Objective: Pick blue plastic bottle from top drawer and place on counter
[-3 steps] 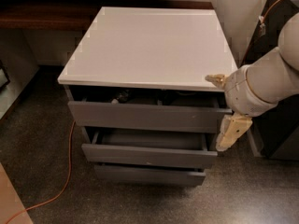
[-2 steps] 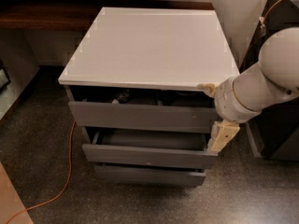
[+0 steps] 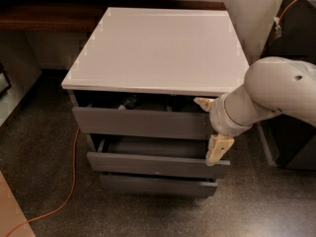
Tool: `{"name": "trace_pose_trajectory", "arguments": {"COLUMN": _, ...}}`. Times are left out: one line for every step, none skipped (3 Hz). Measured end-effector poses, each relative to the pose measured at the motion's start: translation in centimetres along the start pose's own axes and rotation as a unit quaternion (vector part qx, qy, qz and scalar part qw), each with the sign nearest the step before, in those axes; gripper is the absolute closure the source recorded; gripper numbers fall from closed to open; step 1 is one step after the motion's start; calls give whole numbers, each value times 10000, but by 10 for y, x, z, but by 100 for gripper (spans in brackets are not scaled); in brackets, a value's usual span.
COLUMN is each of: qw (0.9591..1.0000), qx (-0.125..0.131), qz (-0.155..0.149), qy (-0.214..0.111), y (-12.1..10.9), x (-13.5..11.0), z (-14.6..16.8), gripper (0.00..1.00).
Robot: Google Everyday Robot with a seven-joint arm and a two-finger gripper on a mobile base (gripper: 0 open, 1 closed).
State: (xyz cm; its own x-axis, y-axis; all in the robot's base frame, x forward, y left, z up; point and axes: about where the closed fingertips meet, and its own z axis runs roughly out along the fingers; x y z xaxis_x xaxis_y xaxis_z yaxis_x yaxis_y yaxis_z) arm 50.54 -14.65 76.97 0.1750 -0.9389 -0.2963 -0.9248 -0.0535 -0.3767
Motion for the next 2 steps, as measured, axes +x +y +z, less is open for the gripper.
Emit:
{"name": "trace_pose_trajectory", "arguments": {"qw": 9998, "qx": 33, "qz": -142, "qy": 106, "y": -7, "x": 8, "z": 30, "gripper": 0}}
{"name": "trace_pose_trajectory", "arguments": {"qw": 9996, "qx": 21, "qz": -274, "qy": 115, "y": -15, "x": 14, "z": 58, "gripper": 0}}
